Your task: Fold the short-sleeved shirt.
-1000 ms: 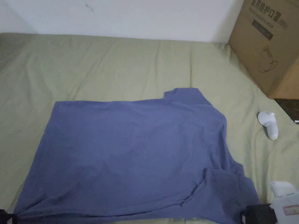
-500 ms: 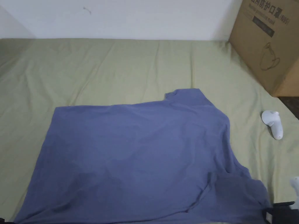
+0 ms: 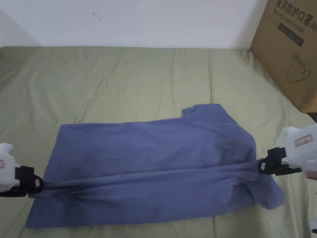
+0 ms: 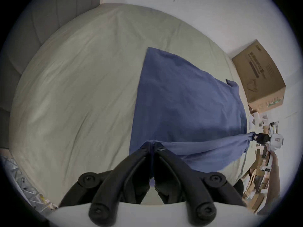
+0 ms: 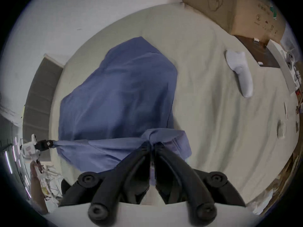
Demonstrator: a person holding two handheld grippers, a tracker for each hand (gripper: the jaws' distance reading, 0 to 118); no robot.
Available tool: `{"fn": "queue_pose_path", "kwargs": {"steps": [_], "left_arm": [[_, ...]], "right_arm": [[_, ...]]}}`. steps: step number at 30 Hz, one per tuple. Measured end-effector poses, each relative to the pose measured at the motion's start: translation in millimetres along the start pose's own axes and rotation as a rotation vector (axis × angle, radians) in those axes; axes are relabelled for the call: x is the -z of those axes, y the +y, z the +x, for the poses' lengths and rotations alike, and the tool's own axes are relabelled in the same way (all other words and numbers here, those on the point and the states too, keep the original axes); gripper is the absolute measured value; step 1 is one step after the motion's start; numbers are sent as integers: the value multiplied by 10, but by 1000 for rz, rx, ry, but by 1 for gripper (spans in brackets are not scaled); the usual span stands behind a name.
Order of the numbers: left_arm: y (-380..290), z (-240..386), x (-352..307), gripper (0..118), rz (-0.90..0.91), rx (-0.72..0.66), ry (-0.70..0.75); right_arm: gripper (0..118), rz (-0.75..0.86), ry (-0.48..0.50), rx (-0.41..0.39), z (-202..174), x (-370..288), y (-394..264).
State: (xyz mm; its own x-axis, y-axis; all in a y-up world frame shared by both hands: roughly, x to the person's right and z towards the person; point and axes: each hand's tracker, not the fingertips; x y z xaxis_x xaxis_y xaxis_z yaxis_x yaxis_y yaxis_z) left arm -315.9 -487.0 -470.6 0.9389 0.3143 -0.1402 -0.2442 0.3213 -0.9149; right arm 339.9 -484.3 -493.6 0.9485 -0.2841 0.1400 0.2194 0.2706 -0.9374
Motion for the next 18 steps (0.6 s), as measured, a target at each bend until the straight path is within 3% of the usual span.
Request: {"fn": "queue_pose_path", "kwargs": {"steps": [2,3,4,5,6,7,8,11,13,14,15,16,17,18], "left_arm": [[51,-5,141,10,8,1,19],[67,8,176,21,26,10,47],[65,8,190,45,37,8,51],[38,-15,185,73,45,-4,37],[-5,-17,166,102,68,-21,15],[-59,-7,123,118,97,-30,-11],[-129,5,19,117,160,-25,-47],[-333,41,-182,116,213,7,-59],[-529,130,-317,115,235,62,-16],[-639,172,-395,112,236,95,2],[-741,206,-469,102,249,121,12],[-864,241,-562,70,272,153,7],[-957,274,-627,33,285,176,8],[-1046,307,-680,0,291,193,18]], "right_arm": [[3,-8,-29,-8,-53,183,83],[5,11,-71,-22,-86,240,83],[20,46,-86,-27,-110,262,65],[40,85,-97,-33,-132,256,30],[70,127,-100,-39,-143,222,-24],[107,154,-98,-41,-163,190,-84],[118,199,-98,-46,-193,117,-173],[118,337,-78,-62,-243,-177,-444],[117,348,-43,-51,-285,-354,-667],[116,364,-16,-45,-307,-420,-765],[111,378,7,-37,-330,-501,-881],[95,402,34,-32,-360,-592,-1015],[68,420,58,-28,-389,-660,-1124],[29,438,68,-23,-415,-713,-1213]]}}
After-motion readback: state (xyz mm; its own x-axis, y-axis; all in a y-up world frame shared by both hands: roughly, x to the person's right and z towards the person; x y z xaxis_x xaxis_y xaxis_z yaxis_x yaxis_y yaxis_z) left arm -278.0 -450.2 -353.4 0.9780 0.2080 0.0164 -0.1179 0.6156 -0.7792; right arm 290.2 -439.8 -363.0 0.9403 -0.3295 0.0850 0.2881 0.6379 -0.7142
